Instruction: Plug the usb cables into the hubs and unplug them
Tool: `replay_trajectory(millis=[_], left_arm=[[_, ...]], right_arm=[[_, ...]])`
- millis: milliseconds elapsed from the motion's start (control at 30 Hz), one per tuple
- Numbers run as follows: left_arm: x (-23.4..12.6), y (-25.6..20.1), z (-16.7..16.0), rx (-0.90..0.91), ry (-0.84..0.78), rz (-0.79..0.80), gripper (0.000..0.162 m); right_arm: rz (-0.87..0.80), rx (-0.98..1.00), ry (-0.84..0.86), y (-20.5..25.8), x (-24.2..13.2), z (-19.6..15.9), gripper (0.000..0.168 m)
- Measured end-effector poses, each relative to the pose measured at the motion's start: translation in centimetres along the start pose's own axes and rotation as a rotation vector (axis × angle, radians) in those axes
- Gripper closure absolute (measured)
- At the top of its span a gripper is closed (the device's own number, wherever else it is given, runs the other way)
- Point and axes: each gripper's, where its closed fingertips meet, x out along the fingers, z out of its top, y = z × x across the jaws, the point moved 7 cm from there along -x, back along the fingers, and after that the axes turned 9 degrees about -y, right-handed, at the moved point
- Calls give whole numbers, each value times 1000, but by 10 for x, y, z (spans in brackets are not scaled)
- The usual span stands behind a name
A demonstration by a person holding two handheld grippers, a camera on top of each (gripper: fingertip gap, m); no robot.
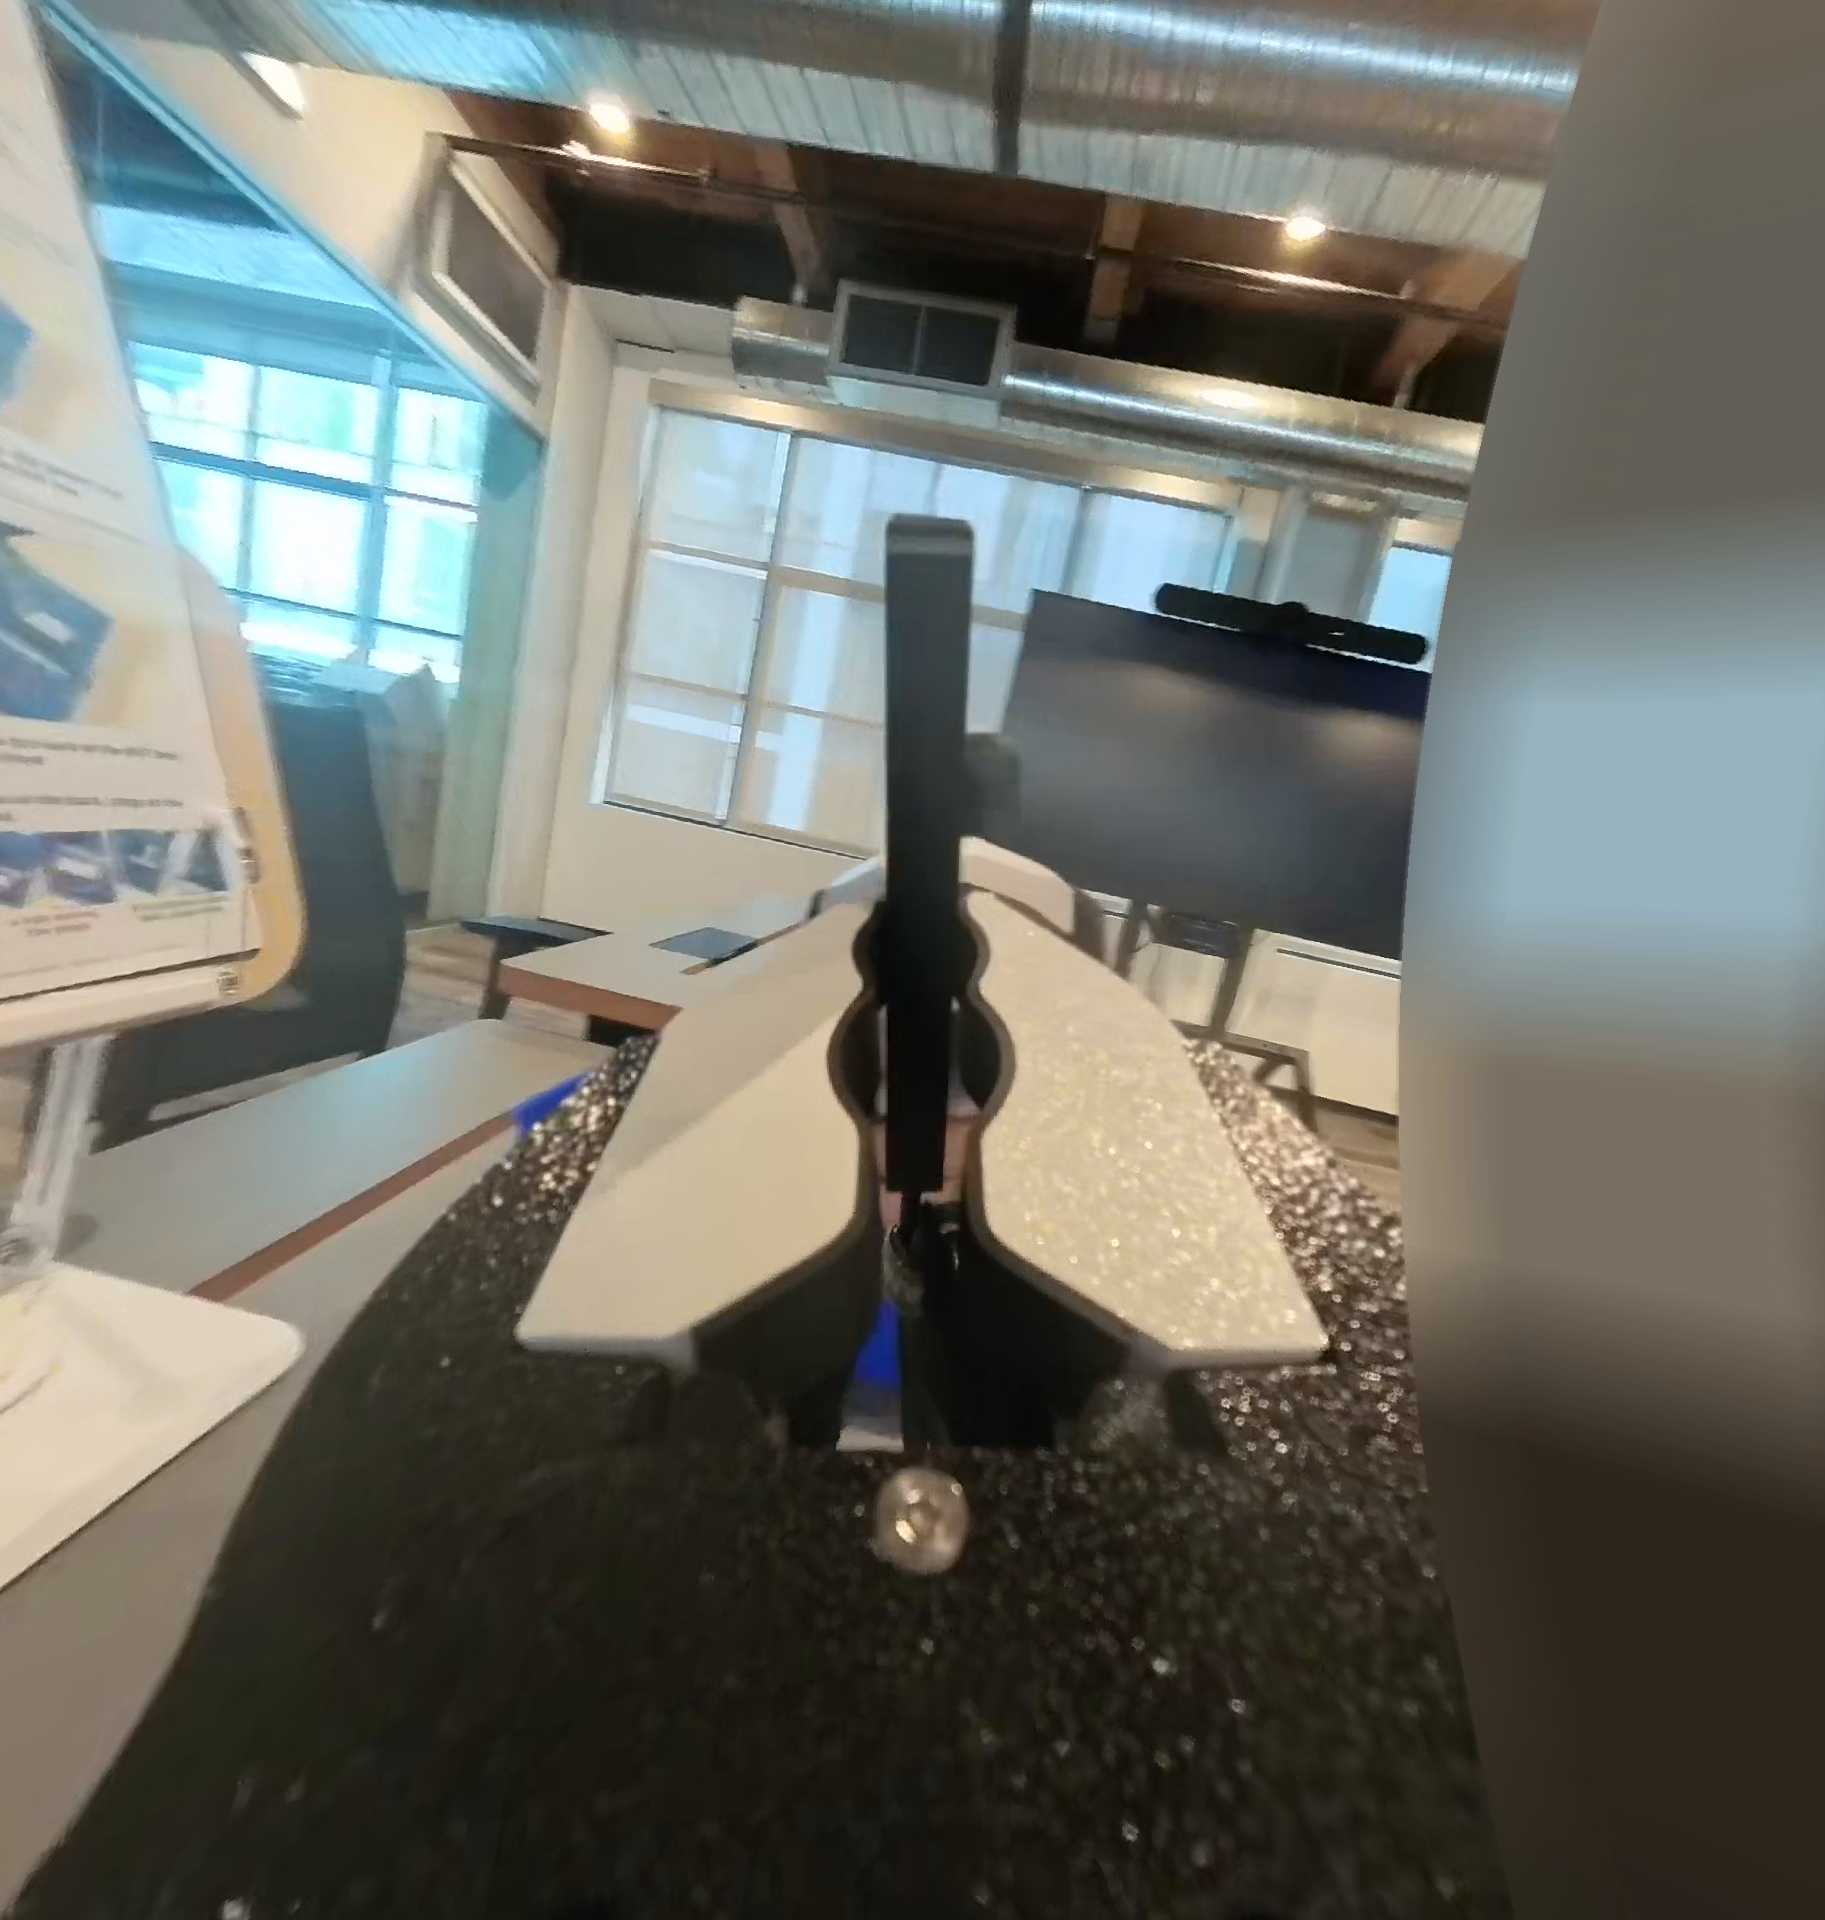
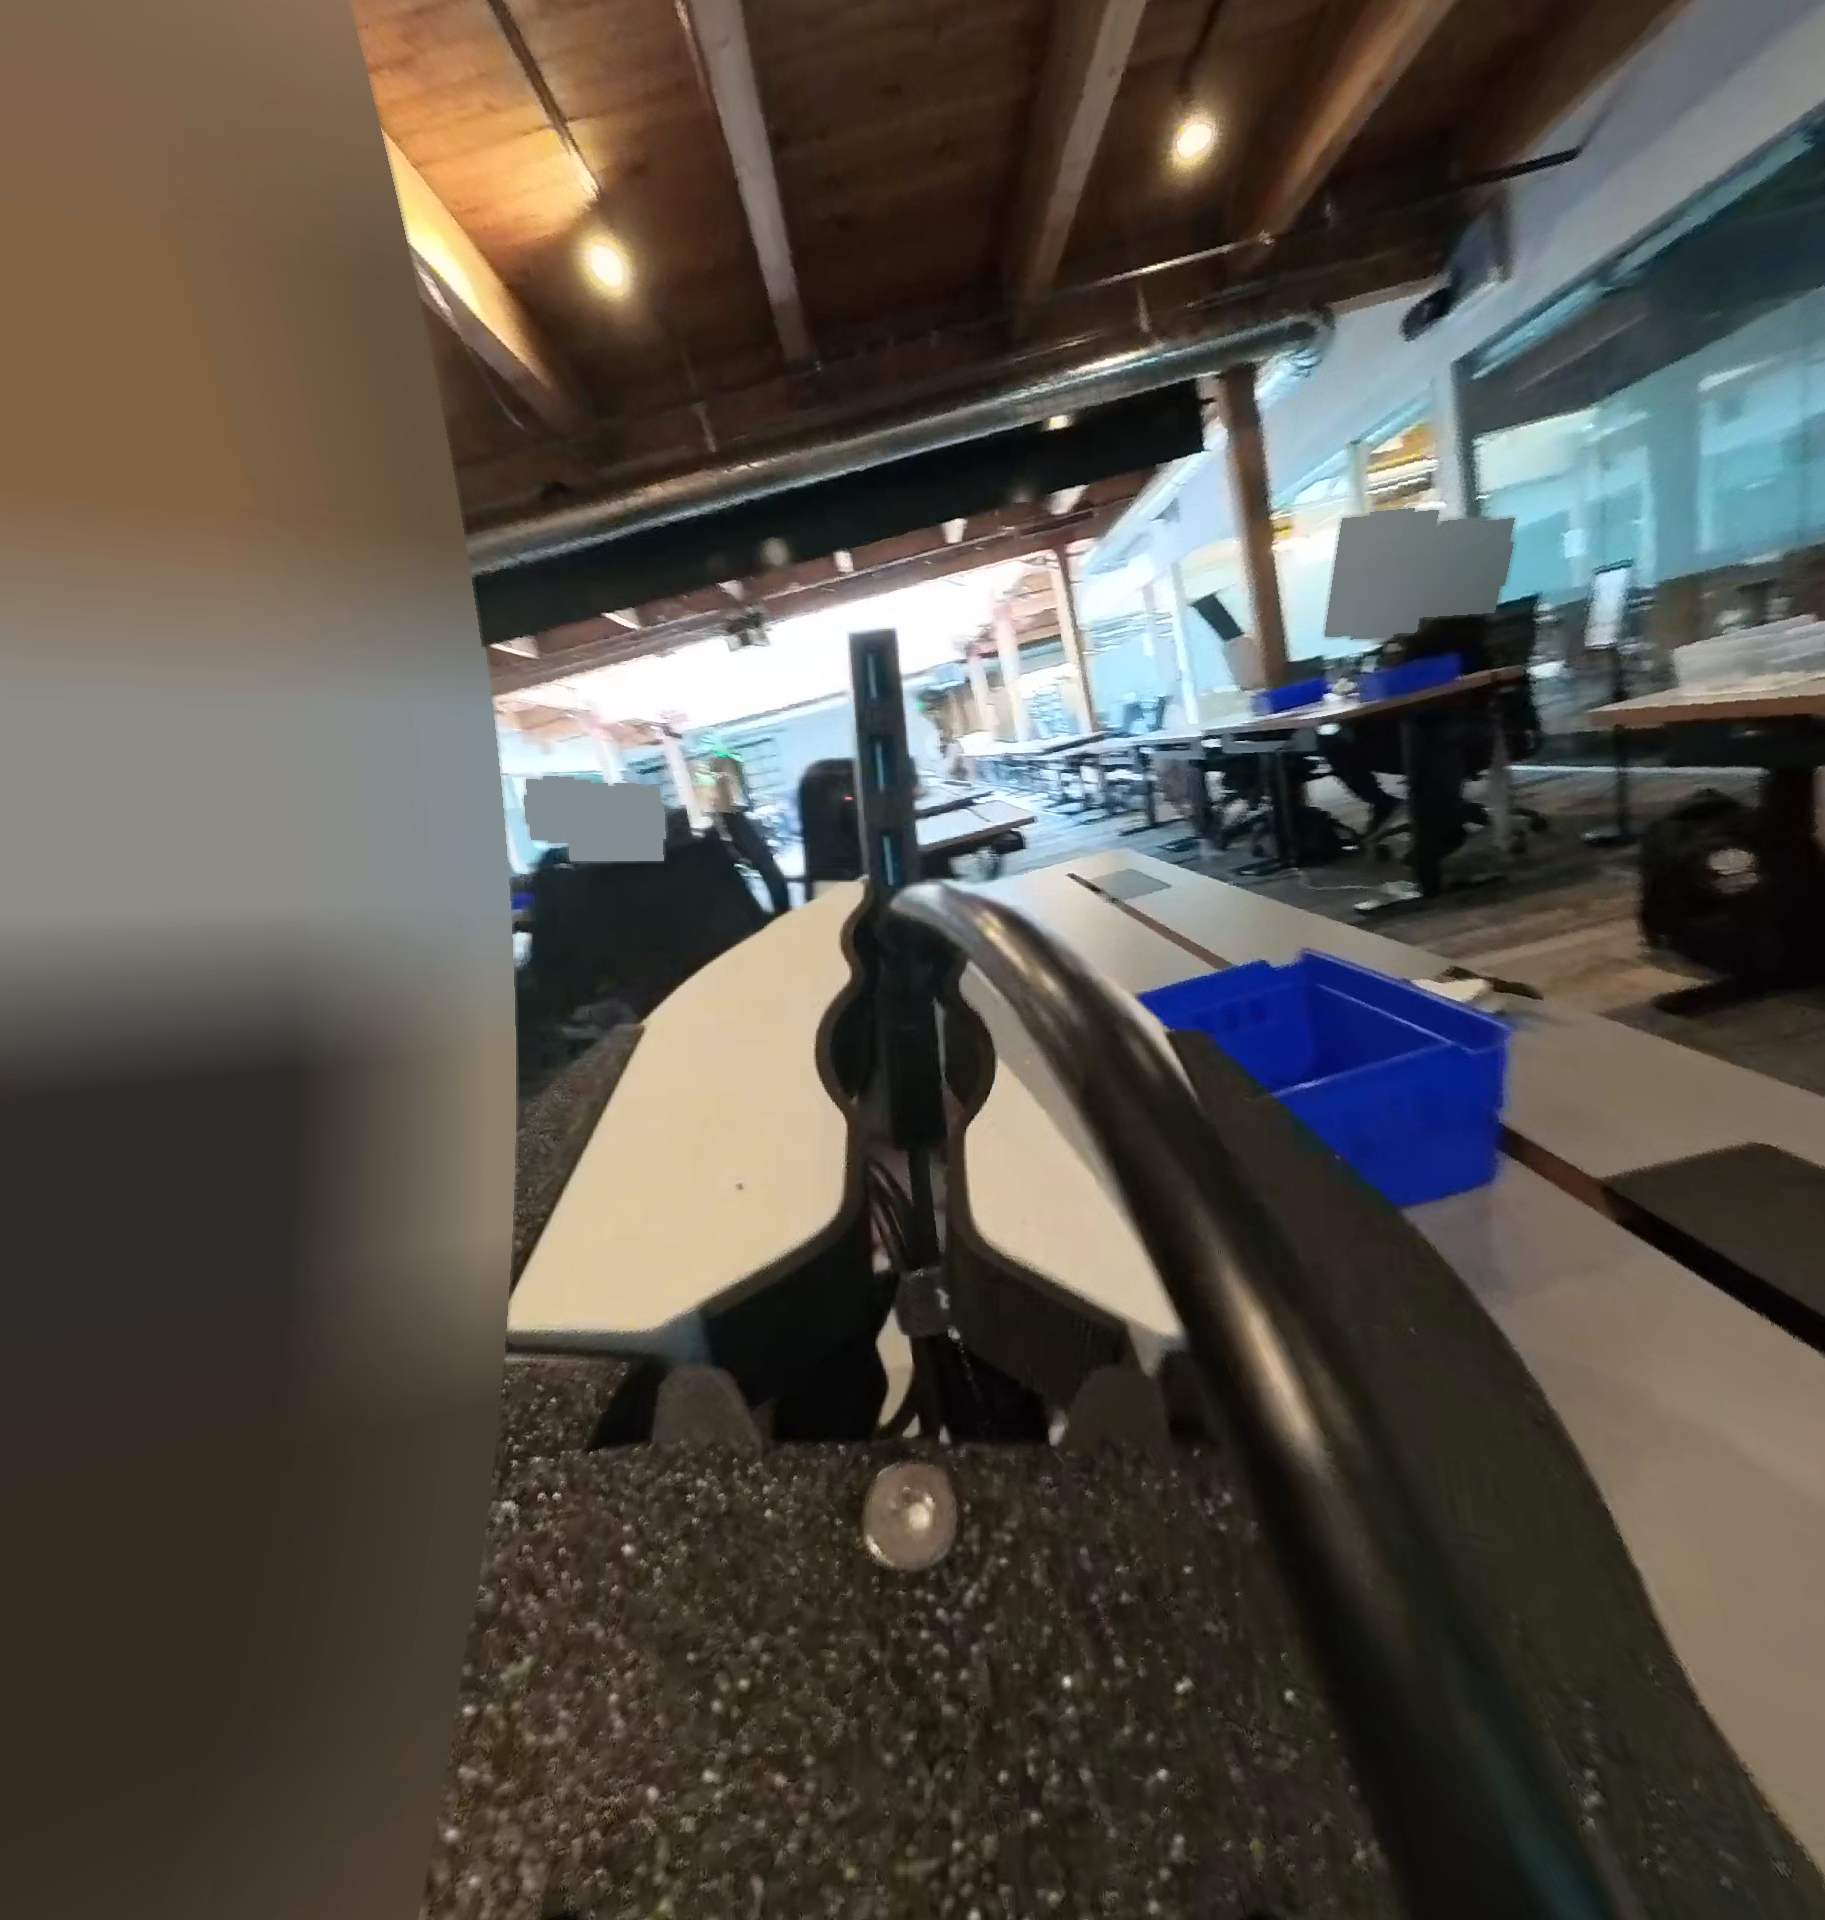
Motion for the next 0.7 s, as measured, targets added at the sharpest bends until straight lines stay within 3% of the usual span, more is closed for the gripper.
replay_trajectory(millis=[33, 233, 467, 700], left_arm=[[0, 1, 0, 11, -1, 10, 151], [-2, -4, 2, -27, 13, -59, 151], [-1, -2, -1, 39, 87, -30, 151], [-2, -4, 3, 1, 31, -58, 151]], right_arm=[[-23, -28, 6, 3, 0, 2, 157], [74, 59, -9, 6, 0, -1, 158], [3, -66, 95, 9, -6, 4, 160], [16, -59, 48, 12, -2, 4, 160]])
